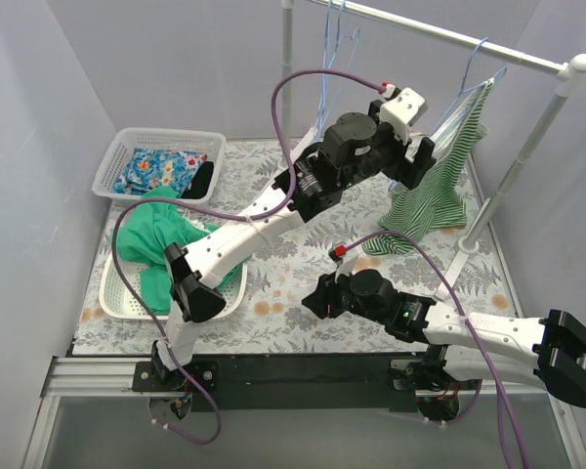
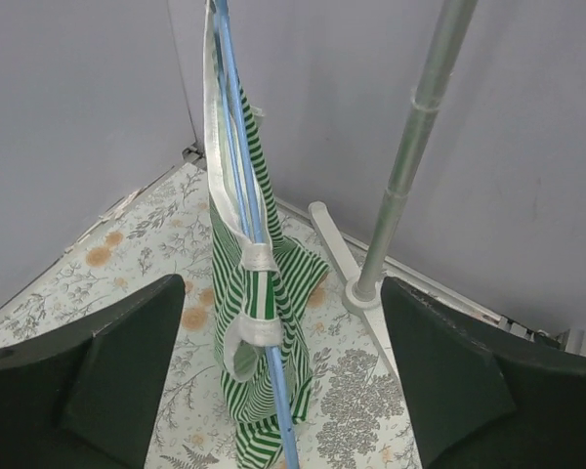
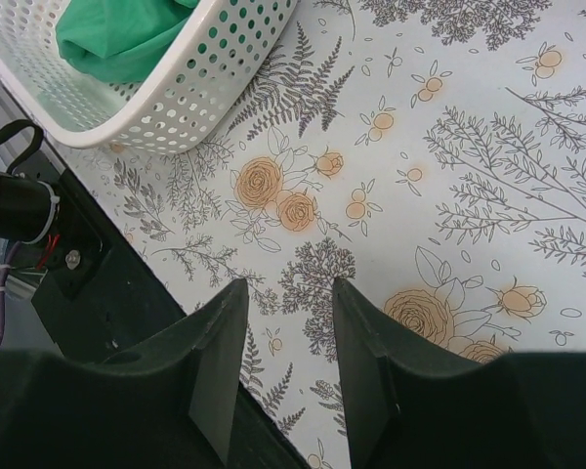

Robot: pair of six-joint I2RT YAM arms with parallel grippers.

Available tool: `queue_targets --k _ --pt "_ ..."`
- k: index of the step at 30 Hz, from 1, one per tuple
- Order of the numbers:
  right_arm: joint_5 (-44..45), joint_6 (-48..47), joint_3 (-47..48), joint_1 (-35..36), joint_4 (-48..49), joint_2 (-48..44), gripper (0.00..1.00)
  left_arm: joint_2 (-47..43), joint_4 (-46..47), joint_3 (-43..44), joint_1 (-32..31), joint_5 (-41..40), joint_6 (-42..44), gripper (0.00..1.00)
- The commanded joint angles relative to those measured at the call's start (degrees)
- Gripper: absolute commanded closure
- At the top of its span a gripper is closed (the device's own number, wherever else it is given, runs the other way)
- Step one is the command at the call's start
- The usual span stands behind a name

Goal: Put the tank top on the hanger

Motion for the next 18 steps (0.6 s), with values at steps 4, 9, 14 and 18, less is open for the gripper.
queue_targets --k 4,9,14,18 --pt "2.1 -0.7 0.5 0.4 2.3 -2.1 0.51 -13.6 1.4 -5.6 -0.3 2.4 -3.0 0.11" --pt "3.5 -1.7 1.2 0.4 0.8 -4.0 0.49 -22.5 2.6 -17.6 -0.3 2.8 -9.3 0.04" --pt "6.0 -3.2 2.2 0.4 -2.3 -7.4 0.46 -35.4 5.2 -33.1 -0.3 2.6 -15.4 0.02" --pt "8.5 -4.0 2.9 0.4 -5.4 -11.0 0.44 -44.7 4.8 -49.6 -0.3 0.7 -19.9 0.02"
